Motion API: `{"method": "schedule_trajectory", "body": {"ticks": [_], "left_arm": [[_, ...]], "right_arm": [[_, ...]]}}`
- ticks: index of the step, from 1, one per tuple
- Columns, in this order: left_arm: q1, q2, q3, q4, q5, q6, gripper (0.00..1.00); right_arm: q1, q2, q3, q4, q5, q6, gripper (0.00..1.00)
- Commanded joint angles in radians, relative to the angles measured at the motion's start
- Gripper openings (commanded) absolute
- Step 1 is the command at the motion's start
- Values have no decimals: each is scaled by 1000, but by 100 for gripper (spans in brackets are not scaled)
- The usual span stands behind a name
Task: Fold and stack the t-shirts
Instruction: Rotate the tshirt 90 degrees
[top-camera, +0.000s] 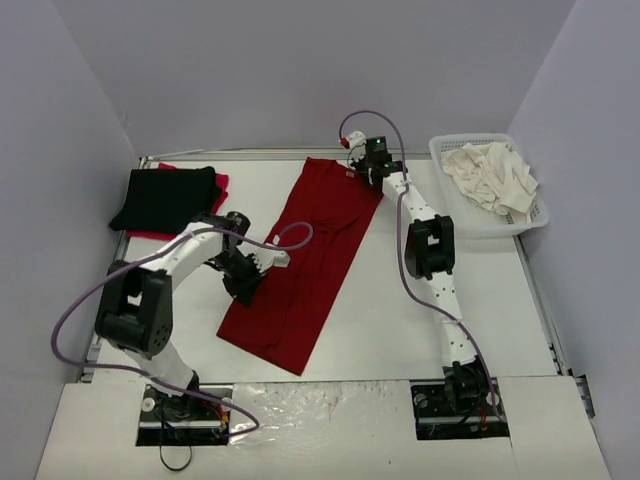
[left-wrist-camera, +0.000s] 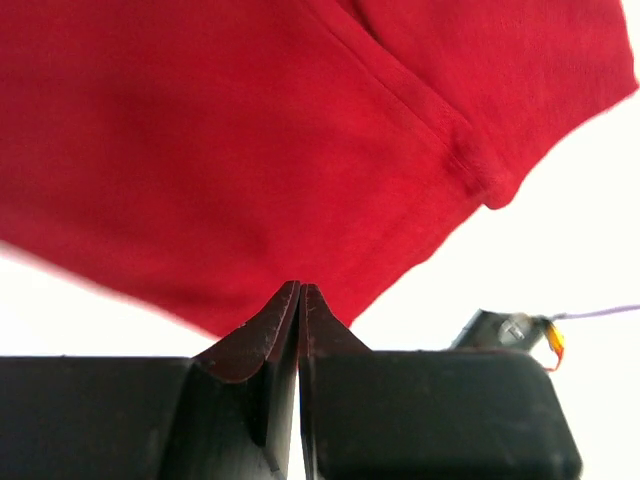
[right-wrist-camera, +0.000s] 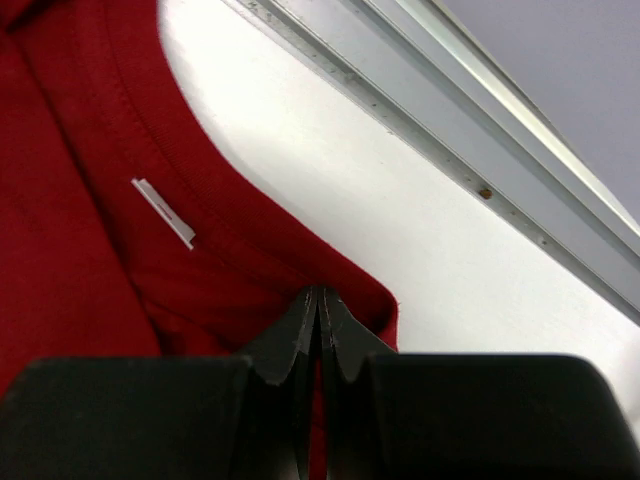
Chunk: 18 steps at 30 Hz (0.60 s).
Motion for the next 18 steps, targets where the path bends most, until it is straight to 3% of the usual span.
{"method": "schedule_trajectory", "body": {"ticks": [1, 4, 10, 18], "left_arm": [[38, -154, 103, 40, -4, -71, 2], [54, -225, 120, 110, -59, -110, 2], [67, -280, 62, 242, -58, -118, 2], [66, -150, 34, 396, 40, -127, 2]], "right_arm": [[37, -107, -110, 141, 163, -56, 0], [55, -161, -159, 188, 244, -85, 0], [66, -365, -347, 179, 243, -43, 0], [64, -606, -613, 133, 209, 14, 0]]}}
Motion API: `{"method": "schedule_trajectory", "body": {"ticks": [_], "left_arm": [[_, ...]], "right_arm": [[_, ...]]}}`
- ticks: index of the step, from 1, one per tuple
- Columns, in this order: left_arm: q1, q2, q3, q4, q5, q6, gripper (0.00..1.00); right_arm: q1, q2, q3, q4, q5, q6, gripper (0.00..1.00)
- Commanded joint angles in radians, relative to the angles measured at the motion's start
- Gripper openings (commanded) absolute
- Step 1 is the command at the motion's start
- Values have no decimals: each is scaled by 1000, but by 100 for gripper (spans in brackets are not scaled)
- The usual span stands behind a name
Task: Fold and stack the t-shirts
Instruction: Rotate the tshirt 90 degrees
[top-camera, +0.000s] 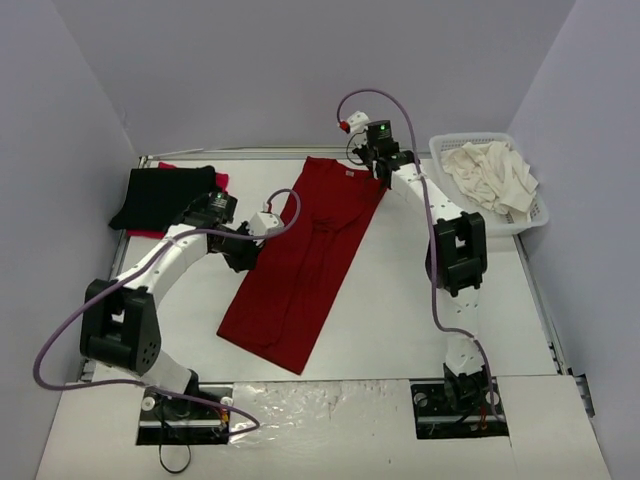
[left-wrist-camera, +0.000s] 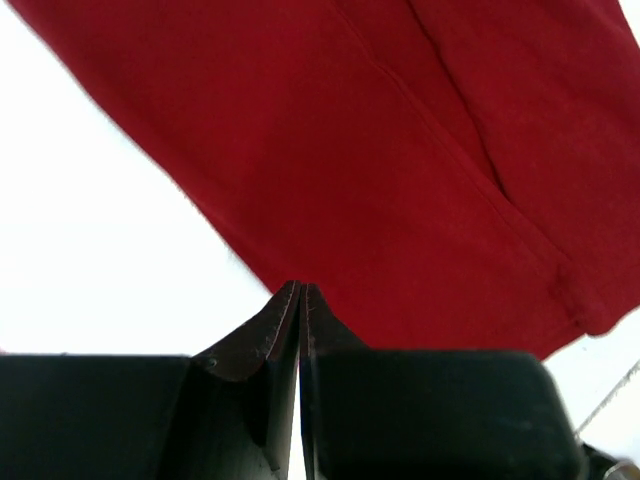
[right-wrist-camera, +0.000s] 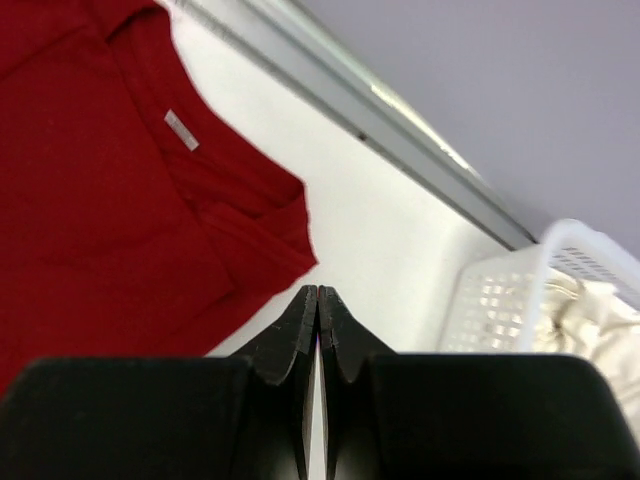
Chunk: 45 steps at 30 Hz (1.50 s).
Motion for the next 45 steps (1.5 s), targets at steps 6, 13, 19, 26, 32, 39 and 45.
{"method": "schedule_trajectory", "body": {"ticks": [6, 13, 19, 26, 32, 39, 45], "left_arm": [[19, 138, 43, 162, 108, -52, 2], [24, 169, 12, 290, 125, -86, 2], [25, 212, 43, 320, 165, -104, 2], [25, 307, 96, 306, 191, -126, 2], [25, 373, 165, 169, 219, -104, 2], [24, 426, 195, 90, 239, -72, 2], [22, 462, 185, 26, 239, -44, 2]], "right_arm": [[-9, -94, -55, -128, -120, 133, 0], [-3, -35, -5, -255, -265, 200, 0], [5, -9, -21, -291, -311, 216, 0], [25, 31, -44, -305, -329, 217, 0], [31, 74, -21, -317, -335, 219, 0], [33, 134, 5, -331, -339, 213, 0], [28, 172, 20, -335, -328, 205, 0]]}}
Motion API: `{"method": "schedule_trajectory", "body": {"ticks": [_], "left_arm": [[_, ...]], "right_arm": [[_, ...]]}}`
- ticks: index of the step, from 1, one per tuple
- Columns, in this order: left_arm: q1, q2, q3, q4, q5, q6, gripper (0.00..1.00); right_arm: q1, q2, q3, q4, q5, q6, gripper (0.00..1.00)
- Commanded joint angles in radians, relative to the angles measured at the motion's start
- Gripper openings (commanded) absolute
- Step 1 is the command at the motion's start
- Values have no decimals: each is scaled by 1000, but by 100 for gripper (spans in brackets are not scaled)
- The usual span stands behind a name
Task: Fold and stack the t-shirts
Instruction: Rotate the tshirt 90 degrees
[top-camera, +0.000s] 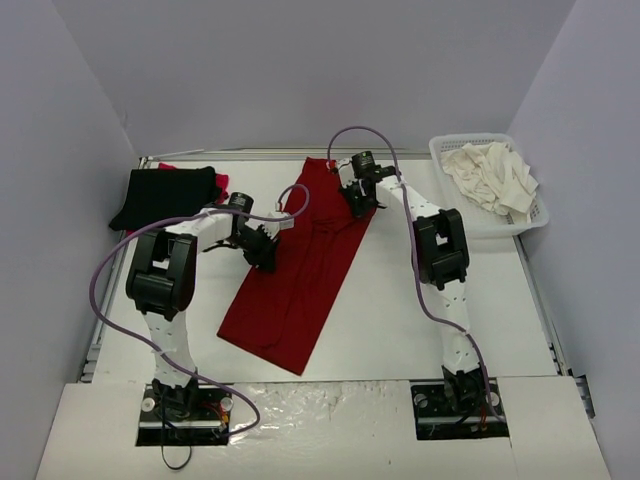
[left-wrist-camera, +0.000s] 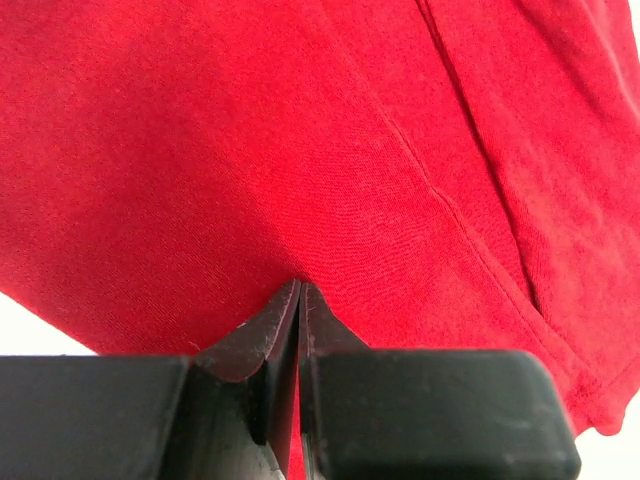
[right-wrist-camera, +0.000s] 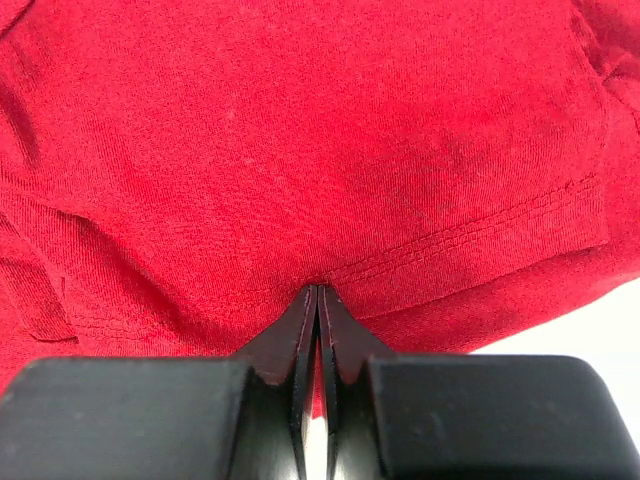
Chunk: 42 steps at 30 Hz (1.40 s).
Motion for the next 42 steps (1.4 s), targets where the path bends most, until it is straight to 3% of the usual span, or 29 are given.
{"method": "schedule_trajectory", "body": {"ticks": [1, 13, 18, 23, 33, 42], "left_arm": [[3, -1, 10, -87, 15, 42, 3], [-23, -27, -105, -137, 17, 51, 2], [-56, -56, -131, -128, 121, 67, 2], [-140, -23, -59, -173, 120, 62, 2], [-218, 106, 166, -145, 167, -59, 2], [-229, 26, 180, -174, 86, -64, 2]], "right_arm": [[-1, 52, 31, -47, 5, -4, 0], [-38, 160, 208, -54, 20, -27, 0], [-43, 242, 357, -53, 23, -48, 0], [-58, 319, 497, -44, 20, -50, 0], [-77, 378, 546, 8, 80, -116, 0], [-52, 258, 449, 45, 172, -172, 0]]}}
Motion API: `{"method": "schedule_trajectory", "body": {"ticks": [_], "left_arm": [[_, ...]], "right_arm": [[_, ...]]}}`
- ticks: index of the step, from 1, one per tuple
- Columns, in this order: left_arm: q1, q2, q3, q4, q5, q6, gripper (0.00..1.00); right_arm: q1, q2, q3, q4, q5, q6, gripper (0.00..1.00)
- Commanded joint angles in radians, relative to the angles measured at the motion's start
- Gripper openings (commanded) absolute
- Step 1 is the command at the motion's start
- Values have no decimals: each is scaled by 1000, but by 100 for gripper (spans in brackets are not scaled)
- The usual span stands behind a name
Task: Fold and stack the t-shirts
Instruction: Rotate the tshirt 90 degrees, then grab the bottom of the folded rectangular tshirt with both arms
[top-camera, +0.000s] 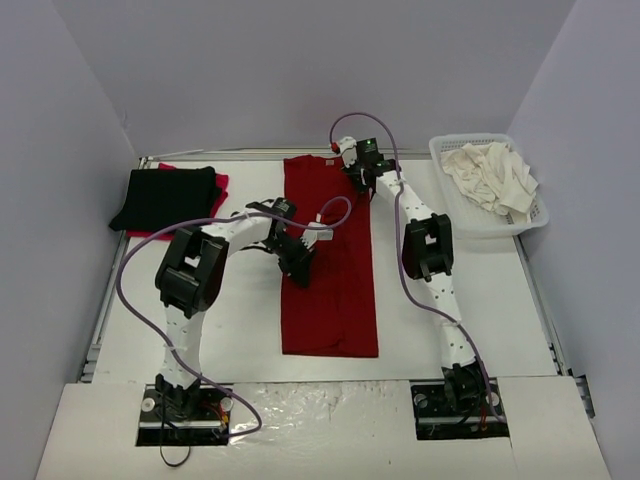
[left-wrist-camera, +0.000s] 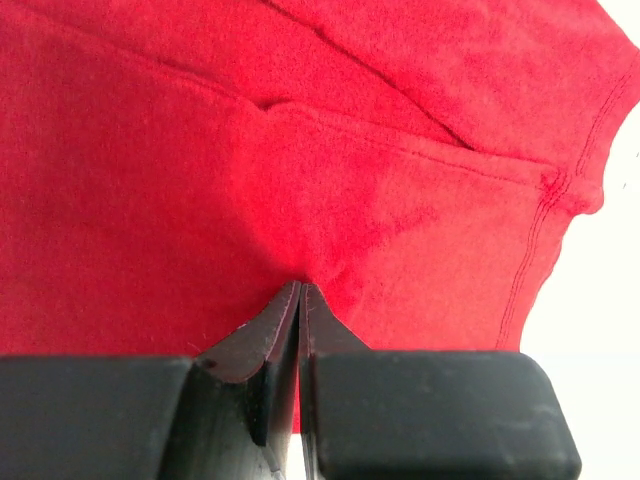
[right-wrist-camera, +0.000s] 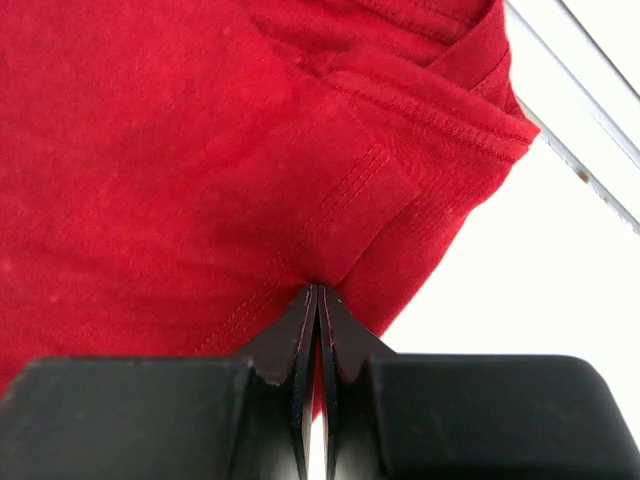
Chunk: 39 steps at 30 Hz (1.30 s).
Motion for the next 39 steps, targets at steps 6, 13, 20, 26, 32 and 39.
{"method": "schedule_trajectory", "body": {"ticks": [6, 13, 20, 26, 32, 39], "left_arm": [[-5, -270, 10, -96, -70, 42, 2], [5, -491, -33, 50, -240, -49, 5], [85, -598, -91, 71, -457, -86, 17], [281, -687, -203, 81, -443, -109, 21], [306, -760, -289, 76, -422, -90, 31], [320, -812, -330, 105, -420, -96, 40]], "right_arm": [[27, -227, -163, -2, 144, -55, 0], [56, -441, -272, 47, 194, -24, 0], [114, -701, -589, -30, 13, -4, 0], [180, -813, -770, -169, -81, 6, 0], [243, -853, -884, -189, -99, 22, 0], [265, -816, -928, -199, -122, 22, 0]]}}
